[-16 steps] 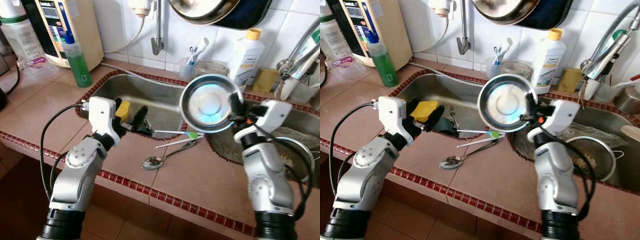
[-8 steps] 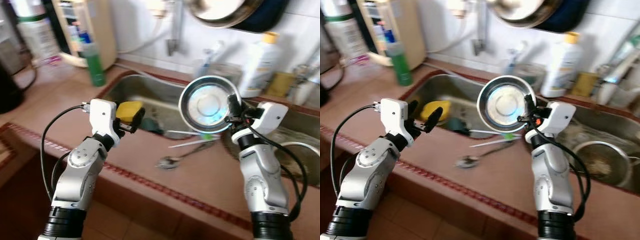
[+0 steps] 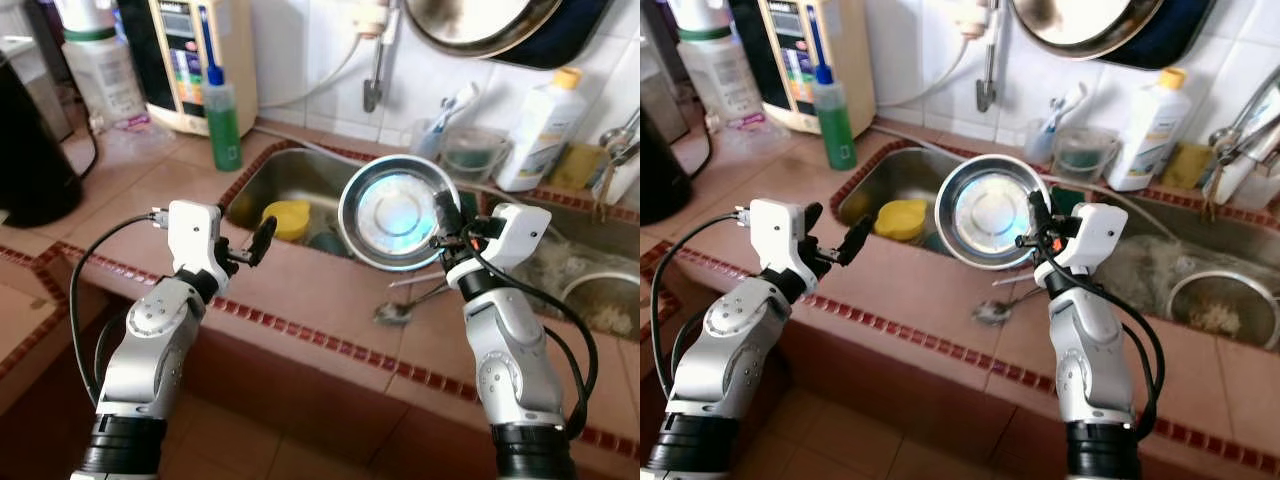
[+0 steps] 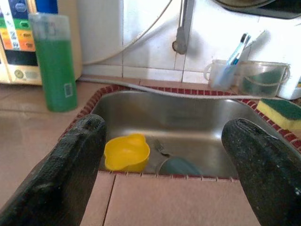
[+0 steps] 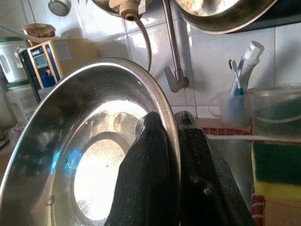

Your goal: Kitchen organization

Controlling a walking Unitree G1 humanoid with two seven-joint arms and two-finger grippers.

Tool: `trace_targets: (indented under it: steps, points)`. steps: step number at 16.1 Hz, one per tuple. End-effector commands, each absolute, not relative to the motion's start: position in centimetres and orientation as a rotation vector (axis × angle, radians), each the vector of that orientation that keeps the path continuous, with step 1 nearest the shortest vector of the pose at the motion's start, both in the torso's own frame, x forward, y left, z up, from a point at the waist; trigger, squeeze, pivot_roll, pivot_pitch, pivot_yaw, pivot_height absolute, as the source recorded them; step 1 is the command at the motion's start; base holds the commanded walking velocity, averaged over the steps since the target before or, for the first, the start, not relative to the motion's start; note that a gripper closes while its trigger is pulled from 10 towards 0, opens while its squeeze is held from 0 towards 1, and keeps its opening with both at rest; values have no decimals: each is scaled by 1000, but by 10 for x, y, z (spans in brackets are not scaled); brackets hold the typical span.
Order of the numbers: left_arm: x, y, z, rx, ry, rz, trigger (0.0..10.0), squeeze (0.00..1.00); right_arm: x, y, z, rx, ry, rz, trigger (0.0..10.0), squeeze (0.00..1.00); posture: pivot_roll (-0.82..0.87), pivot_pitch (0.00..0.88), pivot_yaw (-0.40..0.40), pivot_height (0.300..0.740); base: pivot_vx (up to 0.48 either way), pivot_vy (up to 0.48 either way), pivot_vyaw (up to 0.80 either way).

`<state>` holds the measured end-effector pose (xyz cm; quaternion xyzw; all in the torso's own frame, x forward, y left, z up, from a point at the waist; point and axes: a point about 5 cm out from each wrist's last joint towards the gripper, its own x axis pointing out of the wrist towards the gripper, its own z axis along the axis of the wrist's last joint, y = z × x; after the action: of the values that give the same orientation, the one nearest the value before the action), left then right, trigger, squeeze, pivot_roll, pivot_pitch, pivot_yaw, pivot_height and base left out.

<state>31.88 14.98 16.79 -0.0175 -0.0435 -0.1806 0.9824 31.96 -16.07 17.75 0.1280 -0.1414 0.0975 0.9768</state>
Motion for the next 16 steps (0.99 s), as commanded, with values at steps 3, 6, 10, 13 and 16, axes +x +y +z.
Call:
trace_targets:
  steps: [3, 6, 10, 13, 16]
  points:
    - [319, 145, 168, -33, -90, -372, 10000, 0, 320, -166, 179, 254, -297, 182, 10000, 0, -127, 23, -9, 740, 0, 365, 0]
    - [319, 144, 167, -24, -90, -365, 10000, 0, 321, -165, 179, 259, -291, 185, 10000, 0, -129, 17, -7, 740, 0, 0, 0]
    - [319, 142, 164, -22, -62, -373, 10000, 0, 322, -165, 175, 257, -267, 191, 10000, 0, -128, 12, -8, 740, 0, 0, -297]
    - [316, 141, 163, 13, -66, -400, 10000, 0, 322, -164, 175, 255, -269, 192, 10000, 0, -127, 1, -6, 740, 0, 0, -504]
    - [316, 143, 164, 15, -68, -400, 10000, 0, 322, -163, 175, 252, -270, 197, 10000, 0, -126, 0, -6, 740, 0, 0, 0]
